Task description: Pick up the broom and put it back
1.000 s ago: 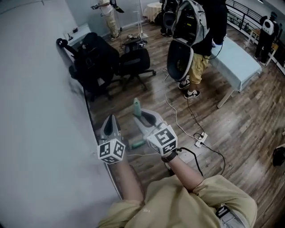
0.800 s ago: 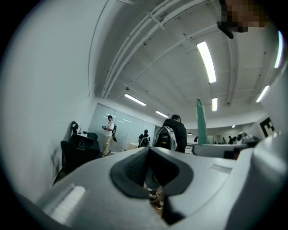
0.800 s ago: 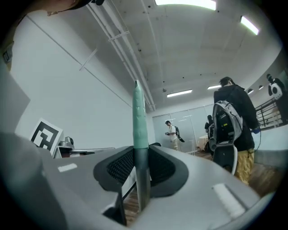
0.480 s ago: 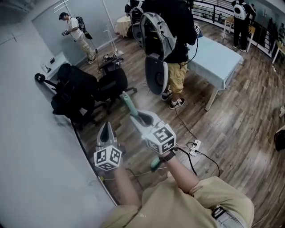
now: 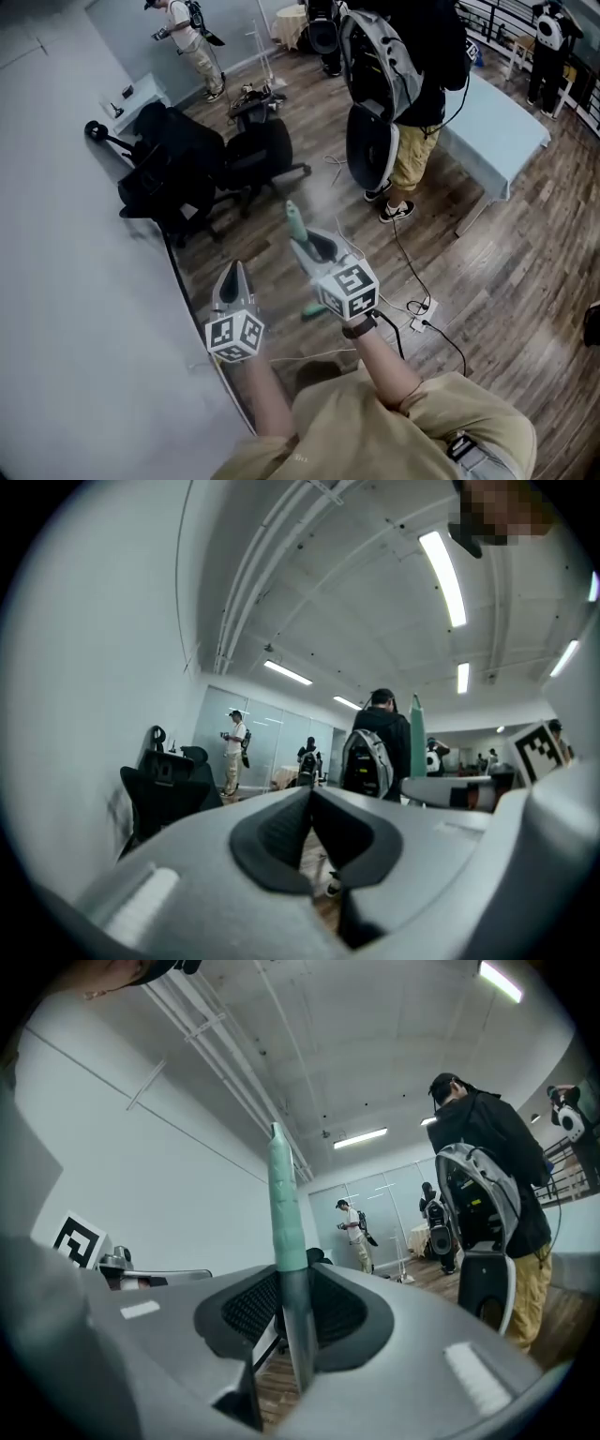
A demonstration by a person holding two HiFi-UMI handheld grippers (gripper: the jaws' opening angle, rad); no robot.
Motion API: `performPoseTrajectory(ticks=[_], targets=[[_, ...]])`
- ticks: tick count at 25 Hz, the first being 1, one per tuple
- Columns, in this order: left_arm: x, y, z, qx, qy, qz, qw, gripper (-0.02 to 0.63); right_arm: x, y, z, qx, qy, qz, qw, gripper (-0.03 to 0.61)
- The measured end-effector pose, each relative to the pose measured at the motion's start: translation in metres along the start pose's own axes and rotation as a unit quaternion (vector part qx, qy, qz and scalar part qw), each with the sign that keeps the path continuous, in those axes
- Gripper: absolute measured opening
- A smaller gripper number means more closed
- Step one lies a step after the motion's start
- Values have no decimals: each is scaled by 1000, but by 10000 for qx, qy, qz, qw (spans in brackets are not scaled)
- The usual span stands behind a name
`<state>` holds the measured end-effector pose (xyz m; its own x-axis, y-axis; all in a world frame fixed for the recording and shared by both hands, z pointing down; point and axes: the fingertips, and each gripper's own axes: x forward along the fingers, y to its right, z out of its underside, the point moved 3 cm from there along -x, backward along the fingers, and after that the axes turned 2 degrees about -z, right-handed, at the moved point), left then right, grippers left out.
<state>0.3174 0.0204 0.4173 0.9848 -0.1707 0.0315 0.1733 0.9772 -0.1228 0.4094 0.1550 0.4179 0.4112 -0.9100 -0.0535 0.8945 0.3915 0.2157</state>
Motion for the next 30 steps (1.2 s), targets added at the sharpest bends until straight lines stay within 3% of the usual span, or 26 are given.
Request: performPoseTrajectory(ticks=[7, 15, 20, 24, 30], targets=[[48, -73, -21, -213, -68, 40, 9997, 2, 86, -7, -13, 59, -146, 2, 9999, 95], [39, -211, -68, -283, 183, -119, 9994, 2, 209, -105, -1, -133, -326, -356, 9987, 98], [23, -294, -57, -518, 73, -550, 9971, 2, 275, -167, 34, -228, -696, -983, 9925, 100], [0, -371, -49, -779, 20, -1252, 9891, 2, 323, -205, 39, -199, -696, -1547, 9853, 92], [2, -447, -48, -742, 131, -2070, 9754, 2, 416, -227, 65, 298, -850, -2286, 9693, 91]])
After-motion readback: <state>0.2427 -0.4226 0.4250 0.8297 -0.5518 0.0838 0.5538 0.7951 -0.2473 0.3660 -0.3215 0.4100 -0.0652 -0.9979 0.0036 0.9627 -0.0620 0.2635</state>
